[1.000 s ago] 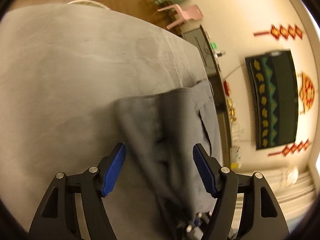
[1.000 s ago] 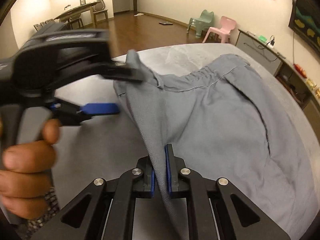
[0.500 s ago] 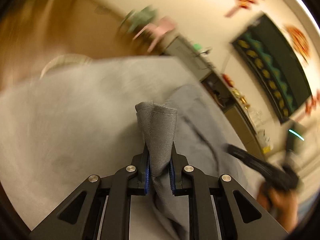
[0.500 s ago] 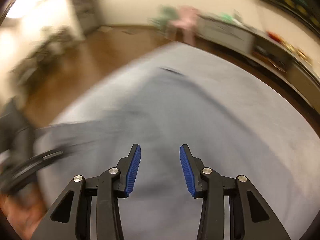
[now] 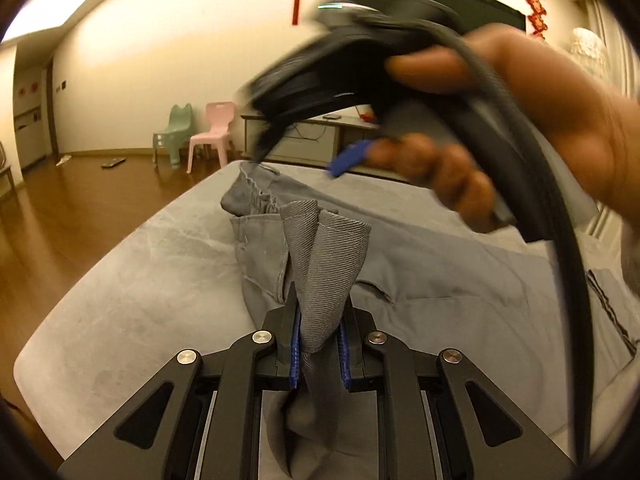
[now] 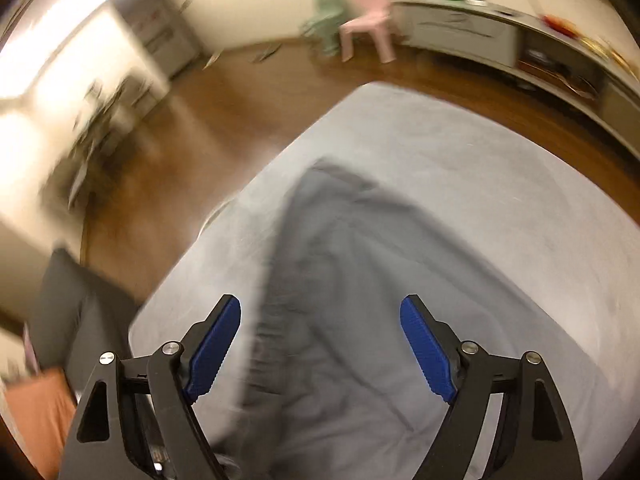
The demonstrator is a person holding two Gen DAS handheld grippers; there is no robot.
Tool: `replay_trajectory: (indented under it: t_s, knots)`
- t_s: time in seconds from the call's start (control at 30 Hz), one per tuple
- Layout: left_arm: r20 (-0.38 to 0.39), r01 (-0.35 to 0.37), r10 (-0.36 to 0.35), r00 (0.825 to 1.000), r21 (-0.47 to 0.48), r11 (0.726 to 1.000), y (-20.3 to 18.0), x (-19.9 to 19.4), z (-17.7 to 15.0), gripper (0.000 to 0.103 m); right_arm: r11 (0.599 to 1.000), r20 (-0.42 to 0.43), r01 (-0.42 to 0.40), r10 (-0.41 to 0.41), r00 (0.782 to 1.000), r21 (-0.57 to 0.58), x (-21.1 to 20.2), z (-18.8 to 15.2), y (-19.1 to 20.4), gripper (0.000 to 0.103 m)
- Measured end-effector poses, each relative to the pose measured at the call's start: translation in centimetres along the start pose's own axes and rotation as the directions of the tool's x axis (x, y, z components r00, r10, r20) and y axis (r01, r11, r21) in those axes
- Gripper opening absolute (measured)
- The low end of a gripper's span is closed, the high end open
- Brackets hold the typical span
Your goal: Fold clothes
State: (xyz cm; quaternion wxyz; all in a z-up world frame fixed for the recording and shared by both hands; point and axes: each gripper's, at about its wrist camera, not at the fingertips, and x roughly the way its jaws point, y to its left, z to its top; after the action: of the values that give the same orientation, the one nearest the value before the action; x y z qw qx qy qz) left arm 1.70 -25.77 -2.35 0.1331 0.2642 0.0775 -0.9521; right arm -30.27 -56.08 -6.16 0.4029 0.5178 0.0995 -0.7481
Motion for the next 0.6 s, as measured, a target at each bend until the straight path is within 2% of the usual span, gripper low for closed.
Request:
replay_trajectory:
  t_s: [0.07, 0.13, 0.17, 0.2, 0.23, 0.3, 0.37, 0.43, 0.5, 0.57, 0.6]
  knots:
    - [-0.003, 0.001, -0.001, 1.0, 0.028, 1.0, -0.7, -0.1, -0.2, 0.014, 0.989, -0.13, 0.048, -0.067, 0.989, -0.14, 4.3, 0.8, 3.0, 0.083]
    - [0.001, -0.004, 0.004, 1.0, 0.07, 0.998, -1.7, -0.1, -0.3, 0.014, 0.97, -0.229, 0.082, -0.136, 0.964, -0.229, 7.9, 0.6, 4.4, 0.079]
    - [0.005, -0.007, 0.007, 1.0, 0.092, 0.996, -2.1, -0.2, -0.3, 0.014, 0.95, -0.256, 0.129, -0.205, 0.945, -0.284, 10.1, 0.4, 4.9, 0.069]
    - [0.012, -0.008, 0.007, 1.0, 0.106, 0.994, -2.3, -0.5, -0.3, 0.014, 0.935, -0.272, 0.165, -0.255, 0.928, -0.314, 11.6, 0.2, 5.0, 0.021]
    - [0.022, -0.005, 0.003, 1.0, 0.113, 0.994, -2.3, -0.9, -0.3, 0.014, 0.927, -0.279, 0.187, -0.283, 0.918, -0.325, 12.4, 0.1, 4.8, 0.012]
    - [0.059, 0.045, -0.052, 0.997, 0.123, 0.991, -2.5, -2.4, -0.1, 0.014, 0.929, -0.2, 0.197, -0.267, 0.943, -0.313, 11.4, -0.1, 4.4, 0.01]
    - [0.101, 0.119, -0.133, 0.986, 0.139, 0.983, -3.0, -4.4, 0.1, 0.014, 0.953, -0.107, 0.19, -0.22, 0.97, -0.235, 8.2, -1.3, 2.3, 0.009]
    - [0.117, 0.216, -0.238, 0.964, 0.175, 0.961, -4.2, -5.9, 0.1, 0.014, 0.981, -0.008, 0.158, -0.16, 0.987, -0.115, 3.9, -3.7, -1.1, 0.009]
    - [0.074, 0.341, -0.363, 0.929, 0.214, 0.915, -6.2, -6.7, -0.2, 0.017, 0.993, 0.061, 0.117, -0.117, 0.991, 0.0, 0.4, -6.3, -4.9, 0.009]
    - [0.016, 0.474, -0.49, 0.871, 0.228, 0.85, -7.7, -7.4, -0.5, 0.023, 0.988, 0.107, 0.088, -0.102, 0.989, 0.129, -2.1, -10.6, -9.6, 0.009]
    - [-0.007, 0.519, -0.533, 0.846, 0.238, 0.821, -8.2, -7.7, -0.6, 0.024, 0.978, 0.122, 0.075, -0.1, 0.988, 0.194, -2.8, -13.0, -12.3, 0.009]
